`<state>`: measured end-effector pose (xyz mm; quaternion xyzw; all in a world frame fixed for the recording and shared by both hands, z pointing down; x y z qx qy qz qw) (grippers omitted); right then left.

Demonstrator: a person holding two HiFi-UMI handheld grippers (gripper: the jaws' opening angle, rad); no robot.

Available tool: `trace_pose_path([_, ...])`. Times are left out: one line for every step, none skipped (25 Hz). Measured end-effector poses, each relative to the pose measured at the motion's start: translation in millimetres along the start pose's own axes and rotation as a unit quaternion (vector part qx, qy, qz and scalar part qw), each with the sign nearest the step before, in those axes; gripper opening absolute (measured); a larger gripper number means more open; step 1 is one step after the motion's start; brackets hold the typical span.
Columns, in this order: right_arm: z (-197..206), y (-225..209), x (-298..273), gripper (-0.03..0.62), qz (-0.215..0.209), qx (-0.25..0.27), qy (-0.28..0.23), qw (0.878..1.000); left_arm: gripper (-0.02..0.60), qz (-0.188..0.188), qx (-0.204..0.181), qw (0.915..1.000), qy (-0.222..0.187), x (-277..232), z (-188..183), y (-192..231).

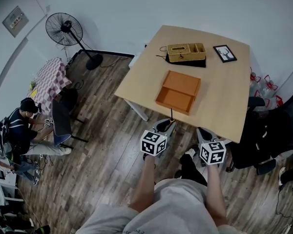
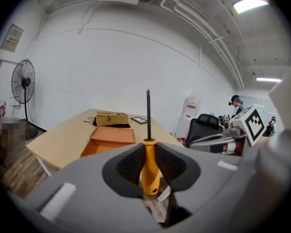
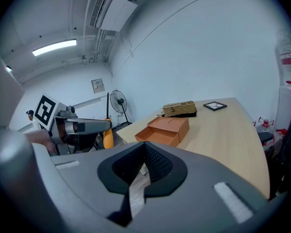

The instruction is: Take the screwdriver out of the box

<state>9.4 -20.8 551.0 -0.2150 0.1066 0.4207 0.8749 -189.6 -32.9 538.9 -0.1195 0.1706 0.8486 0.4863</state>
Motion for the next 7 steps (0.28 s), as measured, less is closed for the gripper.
trace_pose_path([0.0,-0.5,0.2,0.002,0.0,0.0,0.0,1.0,0.127,0.0,-0.001,1.0,0.0,-0.9,-0.5,-0.2])
trace_pose_path([-0.2,-0.9,0.2,0.002,0.0,0.0,0.0,1.0,0.129,-0.001,-0.001,1.0,-0.001,-1.6,-1.5,0.2])
trace_pose_path([-0.3,-0.9,-0.3,0.002,-0.001,0.002,0.001,1.0,0.127,-0.003,0.001,1.0,-0.003,-2.2,-2.7,1.3])
trace_pose_path([-0.3,-0.9,-1.2,0.002,-0.003,0.004,0.002,1.0,0.127,-0.007,0.005,1.0,-0.005,-2.6,-3.8,2.7])
trace_pose_path([-0.3,-1.2,-2.5,0.002,-0.005,0.006,0.003,1.0,0.128,-0.01,0.01,0.9999,-0.009,-3.2,-4.7,4.1])
trace_pose_path([-0.4,-1.6,-3.9,0.002,-0.006,0.007,0.004,1.0,0.129,-0.013,0.015,0.9997,-0.012,-4.2,-5.5,5.3])
trace_pose_path([-0.6,-2.2,-5.3,0.002,-0.008,0.009,0.005,1.0,0.127,-0.015,0.02,0.9996,-0.015,-5.3,-6.3,6.4])
Point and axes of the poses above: the fingertips, and each gripper's own axes: x backward along the fingers, y to its left, z out of its underside, the point moved 6 cm from there along x, backward along the fingers, and after that the axes turned 2 degrees about -z, right-handed, at the moved point
